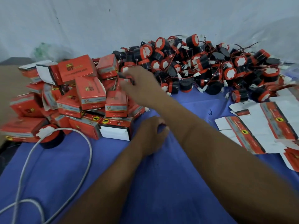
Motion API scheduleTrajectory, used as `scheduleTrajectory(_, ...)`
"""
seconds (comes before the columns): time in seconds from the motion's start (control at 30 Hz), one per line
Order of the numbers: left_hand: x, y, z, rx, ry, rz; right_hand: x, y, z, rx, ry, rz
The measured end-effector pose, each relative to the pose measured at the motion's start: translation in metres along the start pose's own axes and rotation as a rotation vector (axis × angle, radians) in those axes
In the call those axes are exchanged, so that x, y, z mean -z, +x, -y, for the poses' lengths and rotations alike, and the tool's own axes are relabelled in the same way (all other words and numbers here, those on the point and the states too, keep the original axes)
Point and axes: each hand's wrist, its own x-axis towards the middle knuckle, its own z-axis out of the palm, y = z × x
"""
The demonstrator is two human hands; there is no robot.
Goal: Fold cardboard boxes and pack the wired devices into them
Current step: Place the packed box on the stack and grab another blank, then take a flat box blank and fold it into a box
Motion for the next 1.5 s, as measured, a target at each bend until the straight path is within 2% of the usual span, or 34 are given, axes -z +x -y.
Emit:
scheduleTrajectory(0.07,-0.001,0.000,-0.003,-0.050,-0.027,-0.018,0.034,-0.036,-0.039,-0.126,-0.157,0.120)
scheduleTrajectory(0.2,-0.004,0.000,-0.004,-0.130,-0.022,0.010,0.109,-0.118,-0.112,-0.582,-0.493,0.592)
scheduleTrajectory(0.3,-0.005,0.000,-0.003,-0.121,-0.038,0.011,0.147,-0.163,-0.137,-0.702,-0.514,0.743)
scheduleTrajectory(0.37,-0.004,0.001,-0.003,-0.089,-0.034,0.029,0.152,-0.176,-0.145,-0.672,-0.464,0.717)
scheduleTrajectory(0.57,-0.002,0.001,-0.003,-0.048,-0.006,0.053,0.137,-0.173,-0.148,-0.541,-0.414,0.427)
scheduleTrajectory(0.63,-0.002,0.001,-0.002,-0.043,-0.006,0.055,0.141,-0.169,-0.145,-0.529,-0.326,0.239)
scheduleTrajectory(0.7,-0.002,0.000,-0.003,-0.042,-0.019,0.053,0.146,-0.166,-0.140,-0.543,-0.096,-0.003)
scheduleTrajectory(0.77,-0.002,0.000,-0.004,-0.042,-0.075,0.040,0.149,-0.162,-0.132,-0.477,0.061,-0.295)
scheduleTrajectory(0.83,-0.001,-0.002,-0.007,-0.029,-0.180,0.012,0.145,-0.156,-0.124,-0.384,0.097,-0.583)
scheduleTrajectory(0.9,-0.001,-0.005,-0.012,-0.010,-0.321,-0.023,0.127,-0.149,-0.112,-0.392,0.284,-0.720)
scheduleTrajectory(0.97,-0.002,-0.006,-0.018,0.001,-0.480,-0.050,0.098,-0.145,-0.102,-0.492,0.498,-0.674)
scheduleTrajectory(1.03,-0.004,-0.006,-0.021,-0.012,-0.530,-0.084,0.070,-0.143,-0.098,-0.575,0.532,-0.544)
scheduleTrajectory(1.1,-0.006,-0.004,-0.019,0.048,-0.530,-0.146,0.051,-0.144,-0.101,-0.611,0.470,-0.446)
scheduleTrajectory(1.17,-0.007,-0.003,-0.014,0.146,-0.584,-0.232,0.046,-0.147,-0.104,-0.600,0.306,-0.314)
scheduleTrajectory(1.3,-0.006,0.000,-0.012,0.257,-0.722,-0.306,0.042,-0.151,-0.104,-0.347,-0.172,-0.118)
scheduleTrajectory(1.37,-0.006,0.000,-0.013,0.234,-0.751,-0.263,0.034,-0.149,-0.097,-0.275,-0.216,-0.062)
scheduleTrajectory(1.5,-0.004,-0.001,-0.017,0.213,-0.879,-0.124,0.027,-0.147,-0.090,-0.368,-0.090,-0.003)
